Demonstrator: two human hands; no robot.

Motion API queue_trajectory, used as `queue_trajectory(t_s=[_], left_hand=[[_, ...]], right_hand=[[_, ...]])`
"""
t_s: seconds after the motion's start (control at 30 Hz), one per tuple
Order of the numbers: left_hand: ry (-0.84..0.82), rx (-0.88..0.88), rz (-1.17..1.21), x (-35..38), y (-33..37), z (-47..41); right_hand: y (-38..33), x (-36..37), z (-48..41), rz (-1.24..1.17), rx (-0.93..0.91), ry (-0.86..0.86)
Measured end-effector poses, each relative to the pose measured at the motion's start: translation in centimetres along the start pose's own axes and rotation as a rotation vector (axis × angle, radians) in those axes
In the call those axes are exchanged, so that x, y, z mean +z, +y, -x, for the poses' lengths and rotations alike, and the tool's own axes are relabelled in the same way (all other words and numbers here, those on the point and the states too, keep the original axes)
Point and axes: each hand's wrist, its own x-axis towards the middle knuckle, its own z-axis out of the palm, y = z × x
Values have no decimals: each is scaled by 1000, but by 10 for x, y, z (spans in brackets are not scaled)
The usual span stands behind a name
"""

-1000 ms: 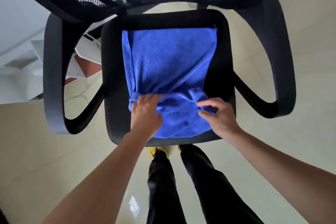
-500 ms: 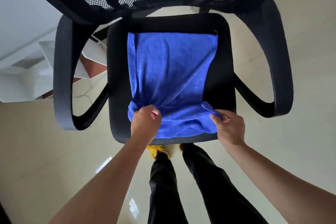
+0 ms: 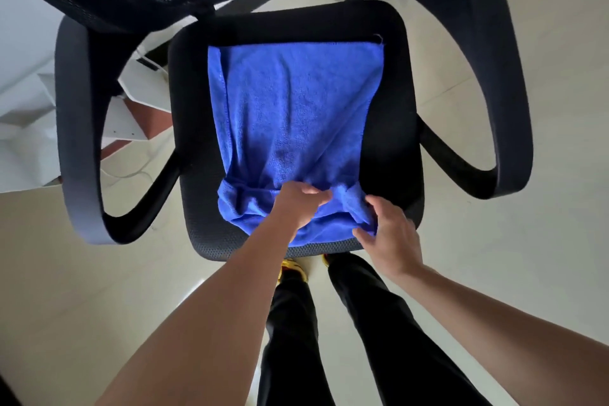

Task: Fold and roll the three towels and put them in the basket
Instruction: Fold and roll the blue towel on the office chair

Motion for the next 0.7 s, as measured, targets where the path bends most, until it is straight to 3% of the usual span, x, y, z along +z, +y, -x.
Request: queue_trajectory(t_s=[0.1,0.23,0.3,0.4,0.47,0.6,0.63,0.7], left_hand=[[-16,13,-125,5,2,-4],[99,9,-463,13,3,-3],[178,122,-533,14,2,2],[265,365,-440,4,-2,11],[276,417,-399,-13,-8,18],[72,305,-473,-54,-48,35],[24,259,-555,-63,-63,38],[-12,160,-707,-79,-93,44]], right_hand=[[21,-8,4,183,17,-2],[34,-29,0,-58,134,82],[31,-41,-5,-182,123,177],[17,-49,-9,-288,5,234],[9,-50,-9,-298,-71,70],[0,-38,-14,23,-128,-520],[0,-34,-15,82,-109,-542],[-2,-25,-18,35,12,-404]])
